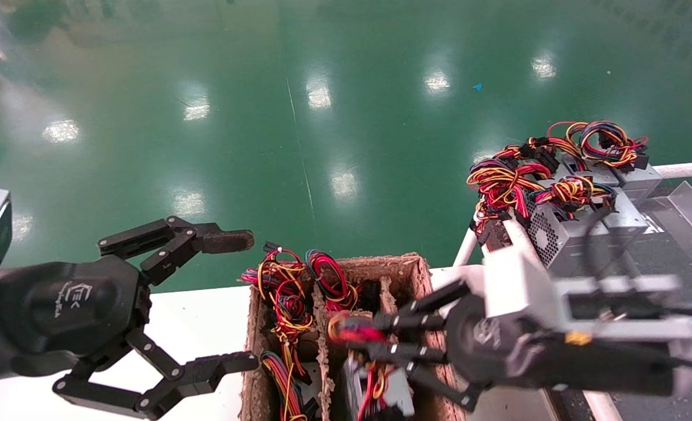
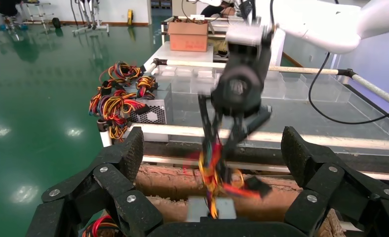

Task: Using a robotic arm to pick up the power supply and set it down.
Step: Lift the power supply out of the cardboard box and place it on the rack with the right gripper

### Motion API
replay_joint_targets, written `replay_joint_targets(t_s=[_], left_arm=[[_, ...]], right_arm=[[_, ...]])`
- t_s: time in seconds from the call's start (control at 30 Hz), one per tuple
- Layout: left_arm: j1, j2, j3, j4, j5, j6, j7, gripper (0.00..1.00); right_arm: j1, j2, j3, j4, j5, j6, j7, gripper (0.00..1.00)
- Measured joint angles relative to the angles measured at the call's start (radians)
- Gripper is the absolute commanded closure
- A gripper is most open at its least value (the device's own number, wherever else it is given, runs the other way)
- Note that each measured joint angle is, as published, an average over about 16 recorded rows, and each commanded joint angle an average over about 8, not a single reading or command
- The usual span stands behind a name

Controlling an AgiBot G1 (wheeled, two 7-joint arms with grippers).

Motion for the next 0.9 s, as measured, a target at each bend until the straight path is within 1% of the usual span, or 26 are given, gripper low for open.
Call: replay_joint_targets(t_s=[0.17, 0.37, 0.67, 0.9], left_arm=[[0.000, 0.000, 0.000, 0.000, 0.000, 0.000, 0.000, 0.00], [0.000, 0.000, 0.000, 0.000, 0.000, 0.000, 0.000, 0.00], [0.000, 0.000, 0.000, 0.000, 0.000, 0.000, 0.000, 0.00], [0.000, 0.000, 0.000, 0.000, 0.000, 0.000, 0.000, 0.00]], right_arm=[[0.049, 0.043, 0.042, 0.033, 0.027, -0.001, 0.001, 1.00], [0.148, 0.086, 0.073, 0.041, 0.022, -0.022, 0.002, 1.00], [0.335, 0.143, 0.093, 0.031, -0.052, -0.048, 0.036, 1.00], [0.464, 0.176, 0.096, -0.007, -0.131, -0.054, 0.052, 1.00]])
